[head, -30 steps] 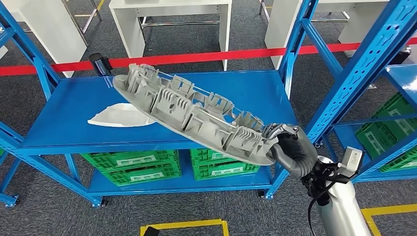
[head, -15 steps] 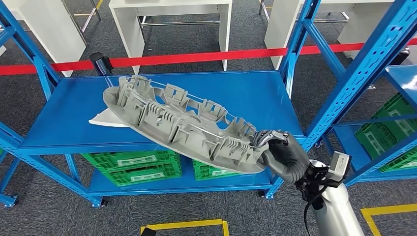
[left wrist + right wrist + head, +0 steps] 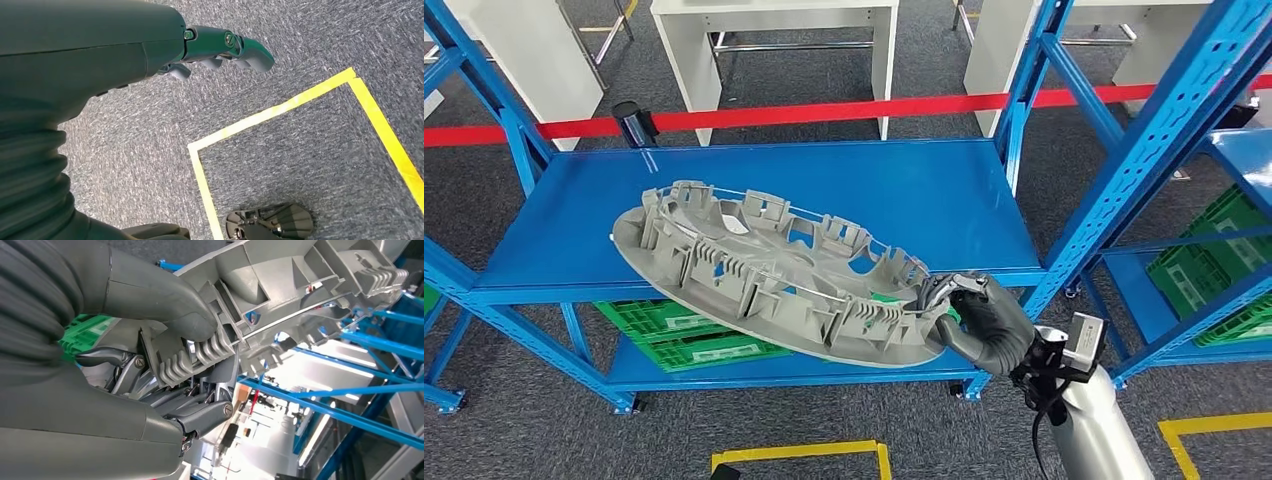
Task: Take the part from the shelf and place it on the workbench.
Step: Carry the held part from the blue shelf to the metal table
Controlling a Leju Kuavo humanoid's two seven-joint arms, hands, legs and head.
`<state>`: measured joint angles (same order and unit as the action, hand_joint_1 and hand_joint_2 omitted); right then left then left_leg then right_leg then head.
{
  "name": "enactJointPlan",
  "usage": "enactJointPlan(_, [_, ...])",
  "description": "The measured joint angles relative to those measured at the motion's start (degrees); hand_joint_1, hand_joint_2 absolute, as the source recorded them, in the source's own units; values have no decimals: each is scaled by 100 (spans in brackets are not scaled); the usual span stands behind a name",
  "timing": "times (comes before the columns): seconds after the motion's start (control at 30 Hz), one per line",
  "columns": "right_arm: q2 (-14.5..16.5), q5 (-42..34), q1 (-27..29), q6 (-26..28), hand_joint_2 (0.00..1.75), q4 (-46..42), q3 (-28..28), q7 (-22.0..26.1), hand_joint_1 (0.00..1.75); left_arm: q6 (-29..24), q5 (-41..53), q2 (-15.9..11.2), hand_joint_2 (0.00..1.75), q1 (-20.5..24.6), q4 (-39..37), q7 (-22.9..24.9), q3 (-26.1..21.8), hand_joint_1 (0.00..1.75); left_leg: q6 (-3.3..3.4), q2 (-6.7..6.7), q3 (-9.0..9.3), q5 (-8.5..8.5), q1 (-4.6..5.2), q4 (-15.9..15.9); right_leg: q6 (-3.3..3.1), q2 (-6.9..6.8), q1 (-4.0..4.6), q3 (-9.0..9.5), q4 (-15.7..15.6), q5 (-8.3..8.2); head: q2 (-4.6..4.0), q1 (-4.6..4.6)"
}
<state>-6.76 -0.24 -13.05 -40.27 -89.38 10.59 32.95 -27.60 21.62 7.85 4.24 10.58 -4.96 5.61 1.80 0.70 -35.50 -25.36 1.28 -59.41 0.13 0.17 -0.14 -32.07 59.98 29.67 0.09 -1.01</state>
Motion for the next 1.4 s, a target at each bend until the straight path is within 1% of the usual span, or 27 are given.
enactJointPlan(0.1, [15, 58, -16, 4, 175, 14, 35, 15, 175, -14, -1, -10, 175, -6, -2, 1, -4, 0, -126, -1, -43, -10, -12, -38, -108, -9, -14, -50, -59, -93, 0, -7])
enactJointPlan(0.17, [31, 85, -13, 8, 175, 14, 63, 21, 175, -23, -2, -21, 175, -11, -3, -1, -6, 0, -218, -6, -166, -343, -42, -381, -165, -21, -43, -109, -91, -176, 0, -33])
enactJointPlan(0.23, [41, 120, -3, 19, 175, 14, 79, 25, 175, -27, -4, -25, 175, -12, -3, -10, -8, 0, -304, -14, -378, -840, -89, -1079, -186, -26, -43, -209, -84, -250, 0, -57])
enactJointPlan(0.27, [45, 157, 11, 30, 175, 14, 83, 31, 175, -28, -9, -27, 175, -14, -3, -21, -9, 0, -334, -17, -440, -989, -111, -1377, -180, -29, -43, -264, -77, -288, 0, -59])
enactJointPlan(0.3, [48, 214, 31, 44, 175, 14, 84, 42, 175, -29, -17, -29, 175, -16, -3, -36, -12, 0, -355, -20, -423, -1025, -132, -1514, -172, -32, -43, -316, -71, -325, 0, -61])
enactJointPlan(0.33, [51, 282, 56, 60, 175, 13, 85, 61, 175, -30, -24, -30, 175, -18, -2, -51, -18, 0, -369, -23, -300, -951, -150, -1433, -158, -35, -45, -367, -65, -362, 0, -63])
enactJointPlan(0.4, [51, 428, 102, 89, 175, 11, 91, 112, 175, -30, -33, -31, 175, -11, 1, -73, -37, 0, -380, -31, 213, -705, -183, -708, -114, -36, -51, -451, -52, -434, 0, -65])
enactJointPlan(0.47, [52, 544, 126, 111, 175, 3, 102, 155, 175, -31, -32, -29, 175, 2, 4, -78, -50, 0, -330, -15, 606, -567, -168, -68, -47, -35, -51, -501, -48, -508, 0, -63])
enactJointPlan(0.5, [55, 582, 132, 118, 175, -4, 107, 172, 175, -31, -31, -28, 175, 6, 5, -76, -52, 0, -288, -1, 653, -562, -153, 51, -10, -33, -50, -514, -53, -547, 0, -60])
enactJointPlan(0.6, [65, 677, 170, 142, 175, -51, 122, 196, 175, -31, -10, -30, 175, 7, 3, -63, -57, 0, -125, 2, 563, -450, -126, 86, 103, -23, -72, -555, -64, -599, 0, -51])
enactJointPlan(0.67, [67, 745, 212, 162, 175, -109, 134, 189, 175, -31, 10, -30, 175, 11, 3, -45, -58, 0, -23, -19, 470, -329, -133, 116, 147, -19, -87, -689, 219, -265, 0, -36])
enactJointPlan(0.73, [67, 808, 267, 176, 175, -171, 152, 185, 175, -25, 28, -30, 175, 12, 4, -20, -60, 0, 28, -28, 323, -212, -116, 112, 158, -20, -81, -910, 904, 291, 0, -20])
enactJointPlan(0.77, [66, 842, 305, 183, 175, -202, 162, 185, 175, -20, 38, -30, 175, 10, 4, -8, -60, 0, 40, -29, 239, -153, -101, 104, 156, -20, -74, -985, 1252, 468, 0, -15])
enactJointPlan(0.8, [66, 875, 347, 194, 175, -230, 171, 185, 175, -14, 46, -30, 175, 9, 4, 0, -60, 0, 46, -29, 152, -97, -86, 92, 146, -20, -64, -989, 1474, 521, 0, -13])
enactJointPlan(0.83, [65, 907, 388, 207, 175, -256, 179, 185, 175, -8, 55, -31, 175, 8, 4, 7, -60, 0, 48, -30, 69, -47, -73, 73, 125, -19, -51, -894, 1506, 454, 0, -12])
enactJointPlan(0.9, [64, 985, 451, 239, 175, -309, 195, 187, 175, 4, 72, -30, 175, 9, 4, 17, -60, 0, 41, -31, -74, 37, -56, 26, 57, -19, -9, -396, 981, 187, 0, -10])
enactJointPlan(0.97, [63, 1066, 485, 276, 175, -373, 208, 195, 175, 13, 89, -24, 175, 13, 6, 24, -60, 0, 4, -31, -163, 115, -48, -7, -23, -20, 48, 161, 203, 158, 0, -15])
enactJointPlan(1.03, [62, 1144, 503, 346, 175, -425, 216, 201, 175, 20, 106, -19, 175, 15, 8, 27, -60, 0, -59, -34, -191, 202, -58, -5, -74, -20, 90, 349, -150, 222, 0, -10])
enactJointPlan(1.1, [63, 1216, 525, 428, 175, -451, 220, 195, 175, 28, 117, -22, 175, 12, 6, 31, -60, 0, -130, -34, -209, 256, -65, 7, -119, -27, 83, 300, -191, 116, 0, 1])
enactJointPlan(1.13, [64, 1247, 535, 454, 175, -461, 222, 191, 175, 32, 119, -24, 175, 9, 5, 34, -60, 0, -168, -33, -242, 164, -69, -52, -155, -34, 65, 256, -209, 48, 0, -4])
enactJointPlan(1.17, [66, 1277, 547, 474, 175, -473, 224, 186, 175, 37, 122, -28, 175, 7, 4, 38, -60, 0, -206, -33, -297, -28, -76, -202, -181, -42, 44, 198, -228, -26, 0, -15])
enactJointPlan(1.23, [67, 1346, 577, 533, 175, -487, 226, 183, 175, 55, 141, -37, 175, 12, 4, 45, -60, 0, -279, -36, -462, -609, -116, -817, -206, -50, 21, 38, -234, -166, 0, -39])
enactJointPlan(1.27, [69, 1389, 597, 580, 175, -489, 229, 183, 175, 67, 161, -42, 175, 16, 4, 50, -60, 0, -310, -37, -527, -815, -139, -1176, -199, -54, 17, -49, -229, -233, 0, -46])
enactJointPlan(1.3, [72, 1427, 618, 631, 175, -490, 231, 183, 175, 80, 179, -48, 175, 19, 4, 56, -60, 0, -339, -38, -544, -889, -161, -1455, -187, -59, 12, -141, -222, -300, 0, -48])
enactJointPlan(1.33, [75, 1461, 640, 675, 175, -490, 233, 182, 175, 90, 197, -53, 175, 20, 5, 62, -60, 0, -362, -39, -481, -824, -181, -1572, -170, -64, 4, -234, -212, -366, 0, -49])
enactJointPlan(1.37, [78, 1484, 660, 703, 175, -491, 236, 181, 175, 99, 209, -59, 175, 23, 7, 66, -60, 0, -383, -39, -320, -670, -200, -1492, -147, -69, -8, -327, -198, -430, 0, -49])
enactJointPlan(1.4, [80, 1501, 674, 720, 175, -492, 237, 180, 175, 105, 214, -64, 175, 28, 10, 68, -60, 0, -402, -40, -64, -517, -220, -1218, -121, -71, -20, -413, -177, -488, 0, -50])
